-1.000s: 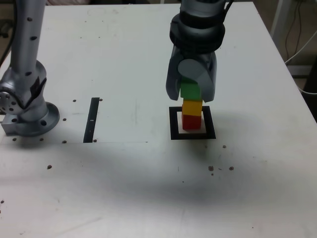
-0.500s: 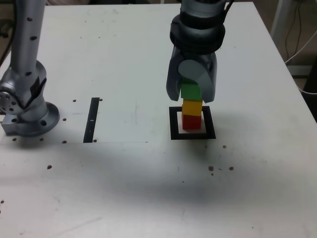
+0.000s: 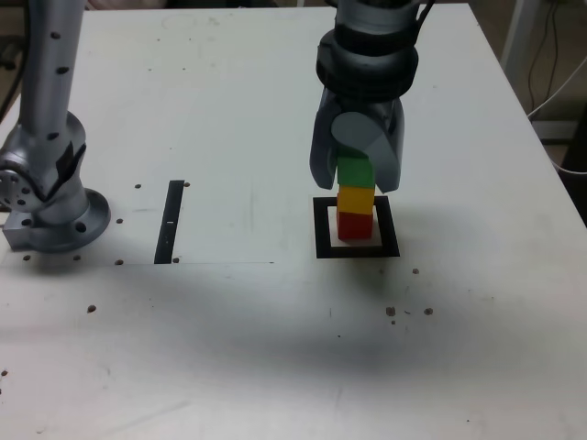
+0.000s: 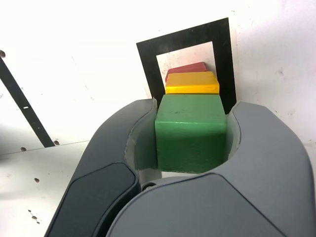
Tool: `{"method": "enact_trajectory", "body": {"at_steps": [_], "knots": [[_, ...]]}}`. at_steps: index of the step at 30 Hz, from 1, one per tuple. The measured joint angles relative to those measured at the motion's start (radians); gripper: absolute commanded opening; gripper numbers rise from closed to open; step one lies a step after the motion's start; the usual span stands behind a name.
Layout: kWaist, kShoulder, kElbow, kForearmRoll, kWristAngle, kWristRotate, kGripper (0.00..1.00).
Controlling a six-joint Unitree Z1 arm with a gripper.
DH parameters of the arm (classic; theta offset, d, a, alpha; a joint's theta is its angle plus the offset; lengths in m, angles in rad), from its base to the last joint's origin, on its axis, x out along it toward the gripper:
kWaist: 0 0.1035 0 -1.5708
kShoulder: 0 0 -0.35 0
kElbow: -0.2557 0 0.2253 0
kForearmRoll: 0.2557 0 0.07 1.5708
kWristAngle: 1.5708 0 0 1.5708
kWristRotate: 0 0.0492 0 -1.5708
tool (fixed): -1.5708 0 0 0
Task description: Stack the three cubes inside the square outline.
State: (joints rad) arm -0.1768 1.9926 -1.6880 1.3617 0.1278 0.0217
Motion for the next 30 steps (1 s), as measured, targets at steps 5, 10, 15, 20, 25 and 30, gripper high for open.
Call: {"method": "enact_trajectory", "body": {"at_steps": [5,10,15,20,25,30], "knots": [[0.000,0.000,0.005,-0.004,0.000,0.000,0.54],[0.002,0.000,0.010,-0.012,0.000,0.003,0.79],[0.003,0.000,0.013,-0.018,0.000,0.009,0.99],[0.005,-0.003,0.013,-0.018,-0.001,0.009,0.99],[0.005,-0.033,0.013,-0.018,-0.001,0.009,0.99],[0.005,-0.053,0.013,-0.019,-0.007,0.009,0.99]]}}
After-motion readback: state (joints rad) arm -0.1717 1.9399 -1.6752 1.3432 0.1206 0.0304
